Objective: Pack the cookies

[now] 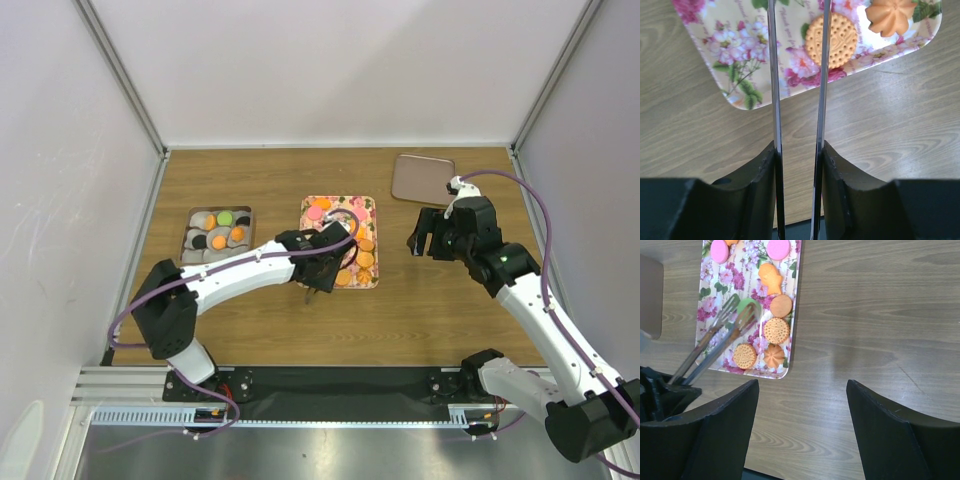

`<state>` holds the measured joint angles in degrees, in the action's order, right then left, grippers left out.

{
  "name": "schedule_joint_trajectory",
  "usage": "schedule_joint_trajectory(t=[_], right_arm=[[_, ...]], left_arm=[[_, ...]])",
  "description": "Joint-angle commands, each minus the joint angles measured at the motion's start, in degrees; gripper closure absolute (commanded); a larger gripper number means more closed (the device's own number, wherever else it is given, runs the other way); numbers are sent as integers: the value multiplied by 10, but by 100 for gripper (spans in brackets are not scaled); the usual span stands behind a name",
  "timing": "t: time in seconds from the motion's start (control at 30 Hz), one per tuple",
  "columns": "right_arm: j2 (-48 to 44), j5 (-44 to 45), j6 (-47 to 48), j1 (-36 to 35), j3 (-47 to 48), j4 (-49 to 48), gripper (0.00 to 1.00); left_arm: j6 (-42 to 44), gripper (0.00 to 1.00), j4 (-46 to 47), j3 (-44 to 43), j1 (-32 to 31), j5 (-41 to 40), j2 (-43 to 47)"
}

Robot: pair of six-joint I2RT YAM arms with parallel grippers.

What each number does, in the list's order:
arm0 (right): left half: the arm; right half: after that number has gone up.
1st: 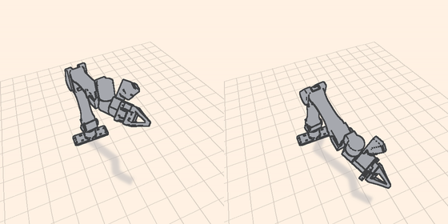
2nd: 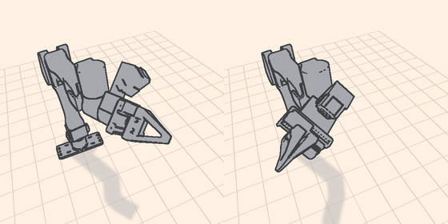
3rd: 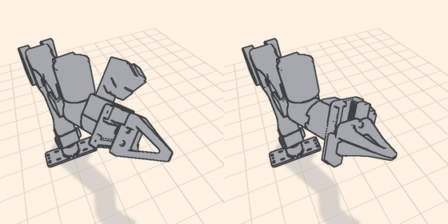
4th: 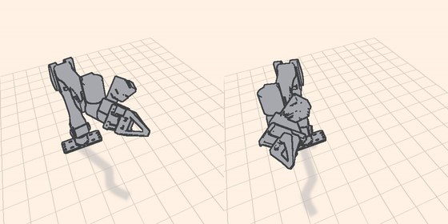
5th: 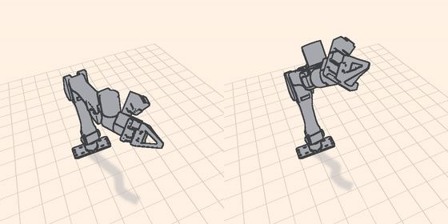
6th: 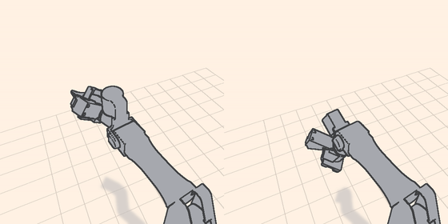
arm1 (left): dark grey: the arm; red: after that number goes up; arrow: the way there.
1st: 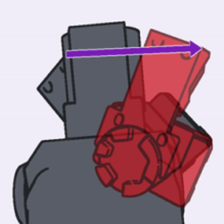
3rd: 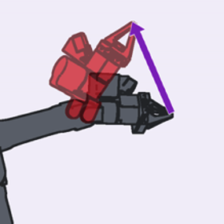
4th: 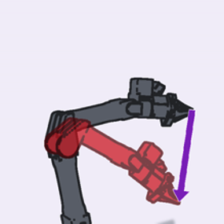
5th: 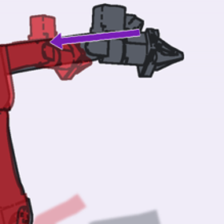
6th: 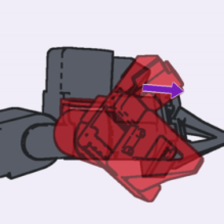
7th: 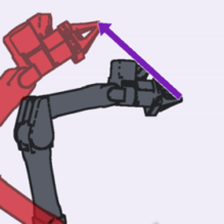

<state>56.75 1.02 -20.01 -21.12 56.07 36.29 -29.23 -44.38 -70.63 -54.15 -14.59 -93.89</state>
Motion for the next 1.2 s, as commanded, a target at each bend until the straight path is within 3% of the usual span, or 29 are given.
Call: schedule_joint_trajectory(t=[0.0, 0.33, 0.67, 0.97, 1.17], right_arm=[[5, -5, 9, 3, 22, -17, 23], [26, -65, 1, 1, 21, -46, 23], [64, -81, -16, -47, 18, -90, 23], [102, -90, -21, -102, 9, -130, 23], [113, -88, -9, -103, -3, -139, 23]], left_arm=[[6, 67, -16, -26, 13, -19, 62], [-23, 66, -78, 21, 75, -38, 197], [-29, 66, -145, 113, 262, -25, 348], [-15, 65, -164, 153, 399, 0, 383], [-12, 65, -175, 163, 449, 8, 393]])
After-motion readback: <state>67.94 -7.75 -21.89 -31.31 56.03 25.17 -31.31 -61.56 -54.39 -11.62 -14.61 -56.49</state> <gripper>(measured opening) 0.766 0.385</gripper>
